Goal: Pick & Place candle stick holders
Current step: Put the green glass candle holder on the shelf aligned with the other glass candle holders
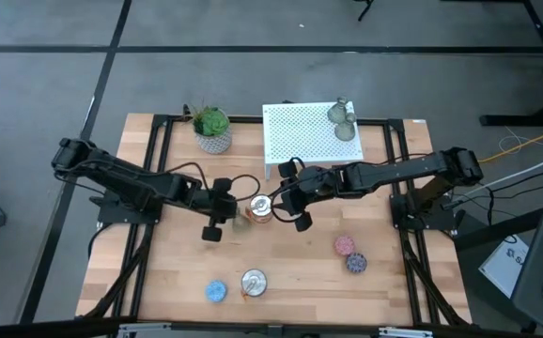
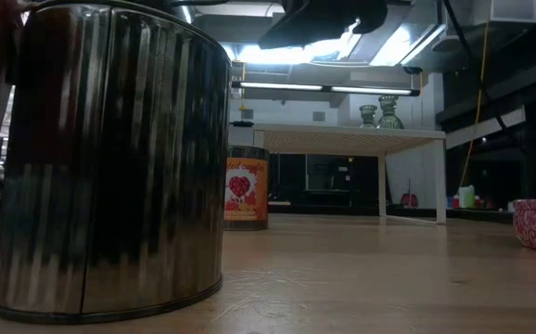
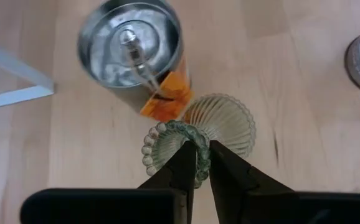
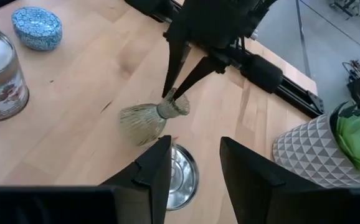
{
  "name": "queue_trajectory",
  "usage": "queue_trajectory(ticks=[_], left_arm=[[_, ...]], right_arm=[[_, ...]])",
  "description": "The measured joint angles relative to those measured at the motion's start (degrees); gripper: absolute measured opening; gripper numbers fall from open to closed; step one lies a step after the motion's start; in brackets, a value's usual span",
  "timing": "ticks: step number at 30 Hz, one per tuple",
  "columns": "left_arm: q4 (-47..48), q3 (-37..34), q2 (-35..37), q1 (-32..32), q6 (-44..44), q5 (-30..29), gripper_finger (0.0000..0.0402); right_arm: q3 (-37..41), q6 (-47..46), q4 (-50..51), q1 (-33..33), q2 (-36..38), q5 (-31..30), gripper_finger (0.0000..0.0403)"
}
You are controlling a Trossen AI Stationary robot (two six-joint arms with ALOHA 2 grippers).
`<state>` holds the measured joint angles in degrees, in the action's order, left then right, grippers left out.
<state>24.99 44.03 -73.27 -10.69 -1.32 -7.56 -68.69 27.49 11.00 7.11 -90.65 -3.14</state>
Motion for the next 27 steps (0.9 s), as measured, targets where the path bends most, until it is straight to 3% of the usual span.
queue_trajectory(ticks=[12,22,27], left_arm=[[-9.7,0.4,-7.1,-3.8,3.1,1.0,0.0052],[-11.1,1.1,-7.2,-4.3,0.3,-1.5,0.013],[-11.0,1.1,-5.1,-4.2,-2.5,2.5,0.0157]], right_arm=[[-0.1,1.5,2.3,0.4,-0.8,1.7,0.014],[0.0,3.0,3.1,2.8,-1.1,3.8,0.014],[0.0,3.0,0.9,3.6,-2.0,3.8,0.014]])
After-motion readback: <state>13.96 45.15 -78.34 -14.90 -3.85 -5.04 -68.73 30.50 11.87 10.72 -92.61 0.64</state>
